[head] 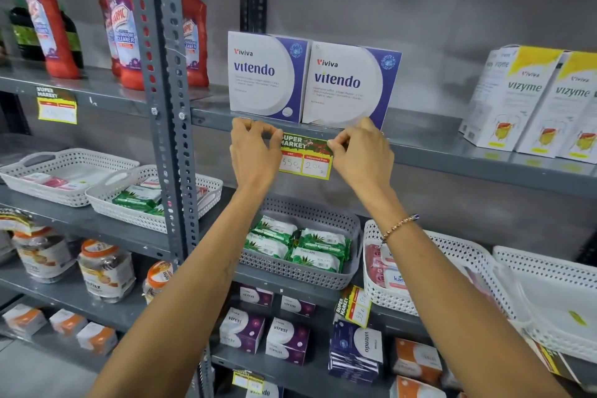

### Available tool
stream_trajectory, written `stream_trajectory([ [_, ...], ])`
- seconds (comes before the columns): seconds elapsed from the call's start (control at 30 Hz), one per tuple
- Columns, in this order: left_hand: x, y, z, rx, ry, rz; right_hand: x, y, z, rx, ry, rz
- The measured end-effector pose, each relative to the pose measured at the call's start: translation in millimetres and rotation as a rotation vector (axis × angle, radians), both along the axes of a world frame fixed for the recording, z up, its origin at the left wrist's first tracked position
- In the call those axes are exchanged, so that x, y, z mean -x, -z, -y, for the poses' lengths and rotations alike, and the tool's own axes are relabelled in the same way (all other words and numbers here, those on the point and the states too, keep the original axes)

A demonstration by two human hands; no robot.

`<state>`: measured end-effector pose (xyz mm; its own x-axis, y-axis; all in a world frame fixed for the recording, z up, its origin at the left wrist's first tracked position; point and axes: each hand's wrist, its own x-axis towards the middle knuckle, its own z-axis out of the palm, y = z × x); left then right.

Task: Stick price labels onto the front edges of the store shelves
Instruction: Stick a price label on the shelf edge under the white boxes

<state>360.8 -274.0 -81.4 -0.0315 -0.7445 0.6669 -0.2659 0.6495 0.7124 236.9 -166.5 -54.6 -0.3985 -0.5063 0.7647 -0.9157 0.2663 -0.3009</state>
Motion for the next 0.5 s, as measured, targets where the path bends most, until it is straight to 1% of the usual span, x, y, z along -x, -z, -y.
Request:
stream_trajectory([
  [0.13,0.4,-0.3,1.0,0.051,-0.059,0.043,0.6,3.6,1.9,0.034,-0.023,-0.002],
  [0.3,3.1,0.2,0.7,0.100,-0.079,0.071,-0.1,5.7,3.4,0.061,-0.056,0.023],
  [0.5,3.1,-0.8,2.6,0.032,-0.071,0.053,4.2,3.5,-0.5,0.043,-0.183,0.143],
])
